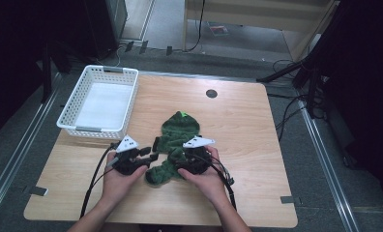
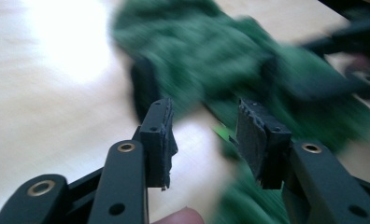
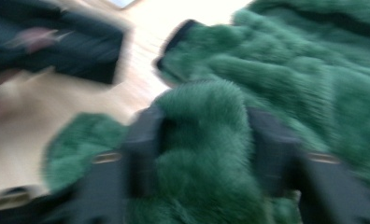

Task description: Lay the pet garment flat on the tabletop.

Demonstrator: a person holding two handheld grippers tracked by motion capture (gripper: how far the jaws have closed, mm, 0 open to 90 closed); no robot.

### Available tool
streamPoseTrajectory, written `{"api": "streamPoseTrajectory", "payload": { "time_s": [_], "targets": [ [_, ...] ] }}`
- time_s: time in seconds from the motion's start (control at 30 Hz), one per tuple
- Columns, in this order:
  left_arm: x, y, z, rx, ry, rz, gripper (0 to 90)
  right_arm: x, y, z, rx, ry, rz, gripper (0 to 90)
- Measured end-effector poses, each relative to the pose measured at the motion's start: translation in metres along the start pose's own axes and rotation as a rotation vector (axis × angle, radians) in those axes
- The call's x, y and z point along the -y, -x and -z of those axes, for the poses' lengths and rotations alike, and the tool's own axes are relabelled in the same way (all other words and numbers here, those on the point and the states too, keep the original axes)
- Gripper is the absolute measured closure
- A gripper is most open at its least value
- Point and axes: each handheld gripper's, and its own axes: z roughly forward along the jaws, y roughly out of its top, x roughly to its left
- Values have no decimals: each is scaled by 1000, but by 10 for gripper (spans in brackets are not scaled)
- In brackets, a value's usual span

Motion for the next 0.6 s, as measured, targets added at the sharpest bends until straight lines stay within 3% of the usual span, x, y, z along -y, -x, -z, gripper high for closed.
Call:
{"api": "streamPoseTrajectory", "payload": {
  "time_s": [0.1,0.13,0.27,0.3,0.33,0.37,0.43,0.47,0.5,0.53,0.57,0.6],
  "targets": [
    [14,9,-4,13,-47,-30,546,3,5,12,10,79,-30,766],
    [18,10,-6,7,-57,-44,548,6,7,22,22,132,-54,767],
    [22,10,-7,-2,-57,-49,557,17,12,42,42,184,-102,723],
    [22,10,-7,0,-58,-51,559,23,14,50,63,199,-119,708],
    [23,9,-7,-1,-64,-45,560,37,23,64,100,192,-190,690],
    [23,8,-7,2,-66,-45,560,37,23,64,100,192,-190,690],
    [23,9,-8,-3,-66,-53,563,54,32,77,158,167,-277,617],
    [22,10,-8,-4,-67,-59,565,69,39,91,247,160,-329,529],
    [21,9,-7,1,-63,-55,563,73,41,97,280,169,-339,508],
    [21,9,-7,1,-63,-55,560,73,41,97,280,169,-339,508],
    [20,9,-7,-1,-55,-50,557,77,46,114,325,223,-356,492],
    [19,9,-6,-4,-48,-50,557,77,46,114,325,223,-356,492]
  ]
}}
